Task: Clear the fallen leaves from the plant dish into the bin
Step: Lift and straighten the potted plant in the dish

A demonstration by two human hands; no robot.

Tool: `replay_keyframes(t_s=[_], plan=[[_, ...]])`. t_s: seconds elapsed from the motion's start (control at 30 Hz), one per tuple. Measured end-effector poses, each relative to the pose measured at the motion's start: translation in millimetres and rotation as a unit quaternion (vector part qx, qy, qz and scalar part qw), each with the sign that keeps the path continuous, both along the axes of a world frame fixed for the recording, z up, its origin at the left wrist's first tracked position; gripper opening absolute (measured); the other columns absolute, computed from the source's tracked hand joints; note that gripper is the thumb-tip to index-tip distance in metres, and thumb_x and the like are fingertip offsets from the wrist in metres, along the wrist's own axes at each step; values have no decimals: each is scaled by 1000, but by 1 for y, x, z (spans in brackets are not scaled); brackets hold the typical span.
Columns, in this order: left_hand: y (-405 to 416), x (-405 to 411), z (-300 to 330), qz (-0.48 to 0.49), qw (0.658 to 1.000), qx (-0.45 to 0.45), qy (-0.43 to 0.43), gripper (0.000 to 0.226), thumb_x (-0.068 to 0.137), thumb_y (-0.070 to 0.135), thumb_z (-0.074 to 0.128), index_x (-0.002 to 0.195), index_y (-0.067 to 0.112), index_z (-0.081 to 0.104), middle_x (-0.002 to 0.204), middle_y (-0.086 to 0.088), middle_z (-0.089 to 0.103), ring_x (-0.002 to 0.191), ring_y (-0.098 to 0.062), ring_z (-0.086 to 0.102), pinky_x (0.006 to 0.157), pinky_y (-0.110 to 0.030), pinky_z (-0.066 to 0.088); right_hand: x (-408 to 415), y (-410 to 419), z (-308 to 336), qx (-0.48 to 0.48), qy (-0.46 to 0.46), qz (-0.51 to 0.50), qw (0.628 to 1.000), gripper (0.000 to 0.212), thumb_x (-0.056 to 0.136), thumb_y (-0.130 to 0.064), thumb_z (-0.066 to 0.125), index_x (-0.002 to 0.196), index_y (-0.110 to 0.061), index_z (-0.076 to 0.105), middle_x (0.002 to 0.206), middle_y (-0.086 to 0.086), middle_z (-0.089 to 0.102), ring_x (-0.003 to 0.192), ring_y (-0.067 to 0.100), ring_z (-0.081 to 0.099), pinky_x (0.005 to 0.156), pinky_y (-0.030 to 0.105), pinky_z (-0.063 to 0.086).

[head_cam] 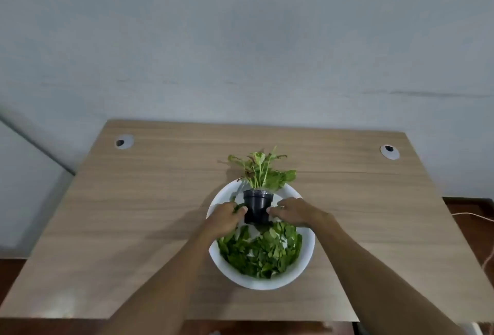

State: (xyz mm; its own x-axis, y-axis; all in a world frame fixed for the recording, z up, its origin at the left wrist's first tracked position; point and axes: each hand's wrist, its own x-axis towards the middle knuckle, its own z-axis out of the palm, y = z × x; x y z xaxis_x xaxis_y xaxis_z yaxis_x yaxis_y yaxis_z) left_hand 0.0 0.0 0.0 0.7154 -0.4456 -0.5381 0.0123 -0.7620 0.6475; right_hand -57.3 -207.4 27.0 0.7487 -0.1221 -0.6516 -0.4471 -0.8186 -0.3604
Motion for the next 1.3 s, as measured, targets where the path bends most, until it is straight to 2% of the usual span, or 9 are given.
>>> replay_keyframes(t_s=[0.07, 0.23, 0.47, 0.57, 0.7, 0.93, 1.03, 1.17, 1.3], plan=[[-1, 6, -8, 9, 1000, -10, 4, 40, 97, 43, 44, 105, 7, 59, 79, -2, 57, 71, -17, 55, 61, -29, 39, 3, 3, -6, 4, 2, -6, 1000, 62, 96, -61, 40, 128, -11, 59, 132, 12, 59, 117, 27, 55, 90, 34, 42], [-8, 11, -24, 69, 992, -80, 75, 33, 93, 32, 56, 117, 10, 64, 111, -8, 68, 98, -21, 65, 86, -35, 51, 9, 9, -27, 57, 11, -57, 997, 73, 89, -71, 40, 130, -14, 58, 128, 8, 62, 111, 26, 59, 100, 41, 45], [-10, 9, -31, 106, 980, -148, 74, 41, 91, 30, 62, 124, 6, 60, 109, -8, 69, 98, -20, 67, 78, -31, 53, 10, 9, -39, 66, -5, -79, 995, 70, 87, -73, 44, 121, -15, 64, 113, 6, 68, 100, 24, 63, 92, 37, 49], [-10, 8, -30, 97, 983, -143, 66, 44, 91, 30, 63, 126, 4, 58, 116, -11, 67, 103, -21, 64, 87, -35, 55, 9, 10, -40, 63, -14, -81, 995, 67, 88, -71, 45, 117, -14, 65, 103, 3, 66, 95, 22, 63, 83, 33, 48], [-13, 9, -20, 84, 984, -135, 74, 40, 93, 22, 61, 126, 2, 53, 120, -15, 63, 110, -27, 62, 94, -40, 52, 4, 15, -35, 56, -27, -84, 994, 64, 89, -67, 49, 119, -13, 64, 90, 0, 64, 75, 11, 59, 62, 24, 40], [-12, 15, 7, 116, 977, -181, 12, 46, 85, 18, 71, 125, 9, 51, 114, -3, 60, 102, -20, 61, 87, -32, 51, 4, 17, -9, 109, -116, -131, 979, 52, 89, -53, 61, 129, -19, 60, 88, 4, 71, 75, 17, 64, 61, 26, 45], [-17, 15, 17, 125, 967, -222, -12, 44, 86, 11, 69, 127, 11, 53, 115, -3, 62, 101, -19, 62, 80, -25, 51, 3, 17, -1, 158, -180, -153, 959, 42, 91, -41, 64, 130, -24, 60, 90, 2, 72, 83, 22, 69, 68, 35, 54], [-23, 13, 10, 143, 957, -248, -39, 48, 82, 9, 72, 126, 15, 54, 120, 0, 63, 111, -16, 60, 93, -32, 51, -1, 22, -9, 163, -229, -181, 942, 40, 91, -36, 66, 129, -25, 60, 110, 2, 72, 95, 15, 67, 73, 35, 56], [-27, 9, -10, 168, 948, -269, -33, 49, 81, 2, 71, 124, 17, 51, 123, 2, 61, 118, -16, 57, 97, -31, 50, -3, 26, -29, 168, -238, -204, 935, 51, 90, -34, 67, 138, -23, 53, 123, 1, 68, 97, 14, 67, 77, 32, 56]])
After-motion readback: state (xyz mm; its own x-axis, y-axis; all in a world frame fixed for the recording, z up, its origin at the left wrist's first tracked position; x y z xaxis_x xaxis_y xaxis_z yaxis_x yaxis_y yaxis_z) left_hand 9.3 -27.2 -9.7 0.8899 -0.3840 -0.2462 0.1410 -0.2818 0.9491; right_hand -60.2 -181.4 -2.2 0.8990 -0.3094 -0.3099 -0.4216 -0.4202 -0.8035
